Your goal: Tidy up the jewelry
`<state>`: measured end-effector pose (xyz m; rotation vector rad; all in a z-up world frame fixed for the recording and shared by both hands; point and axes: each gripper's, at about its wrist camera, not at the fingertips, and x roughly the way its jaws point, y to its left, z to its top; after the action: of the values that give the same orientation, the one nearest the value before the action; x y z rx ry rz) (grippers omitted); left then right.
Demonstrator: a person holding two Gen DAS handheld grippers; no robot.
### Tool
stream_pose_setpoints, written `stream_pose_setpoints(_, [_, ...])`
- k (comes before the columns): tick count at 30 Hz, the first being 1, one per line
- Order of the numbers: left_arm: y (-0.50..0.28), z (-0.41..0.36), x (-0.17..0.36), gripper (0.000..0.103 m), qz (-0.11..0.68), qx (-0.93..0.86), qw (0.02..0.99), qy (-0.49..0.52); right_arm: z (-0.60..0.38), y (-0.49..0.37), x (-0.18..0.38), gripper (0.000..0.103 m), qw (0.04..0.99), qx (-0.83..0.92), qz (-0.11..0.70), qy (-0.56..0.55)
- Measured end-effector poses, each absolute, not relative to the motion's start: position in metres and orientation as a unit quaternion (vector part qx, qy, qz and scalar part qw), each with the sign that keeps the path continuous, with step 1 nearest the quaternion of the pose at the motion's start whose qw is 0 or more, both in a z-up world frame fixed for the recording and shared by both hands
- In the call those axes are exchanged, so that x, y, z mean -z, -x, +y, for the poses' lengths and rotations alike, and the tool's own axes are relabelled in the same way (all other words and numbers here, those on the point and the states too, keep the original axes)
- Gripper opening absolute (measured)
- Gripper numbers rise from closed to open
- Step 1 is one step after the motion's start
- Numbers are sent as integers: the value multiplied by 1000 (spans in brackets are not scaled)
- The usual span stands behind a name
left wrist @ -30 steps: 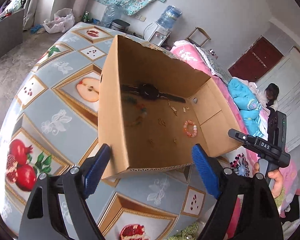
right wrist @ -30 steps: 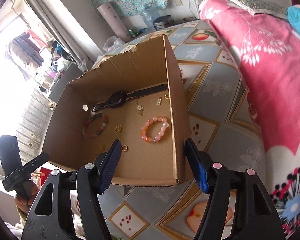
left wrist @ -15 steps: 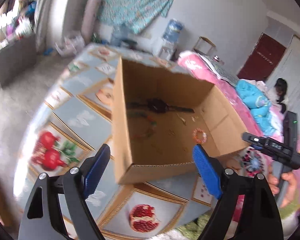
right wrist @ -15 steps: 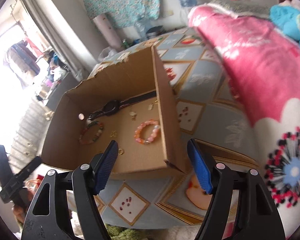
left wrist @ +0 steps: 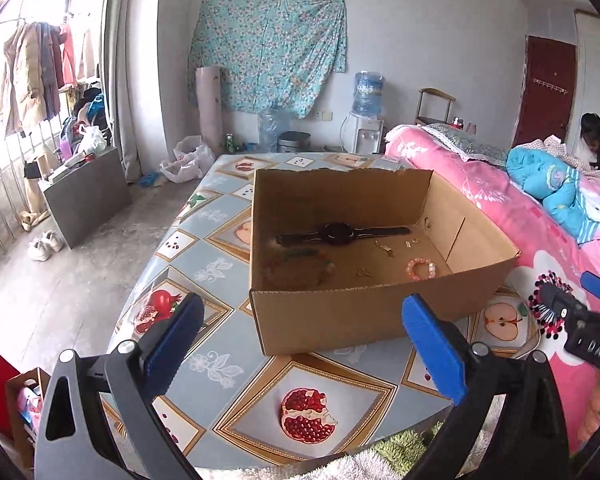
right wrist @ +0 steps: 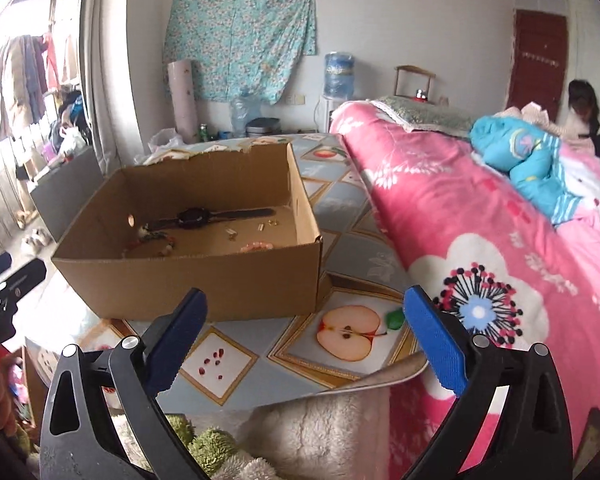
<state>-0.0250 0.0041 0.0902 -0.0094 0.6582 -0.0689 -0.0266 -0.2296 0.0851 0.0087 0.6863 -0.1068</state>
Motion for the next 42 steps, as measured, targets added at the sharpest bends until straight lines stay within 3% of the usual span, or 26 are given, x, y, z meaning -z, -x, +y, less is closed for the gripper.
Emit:
stream_pose_setpoints(6, [18,-3,-75,98,380,8,925,8,-204,32,-76,95,938,21,346,16])
stream_pose_setpoints(16, [-3,-9,-38,98,472,-31,881,22,-197,0,-44,95,900,1,436,2])
stream_pose_setpoints(42, [-17,-16,-28,98,498,-13,866,28,-197,-20,-32,95,882,-19,470,-20])
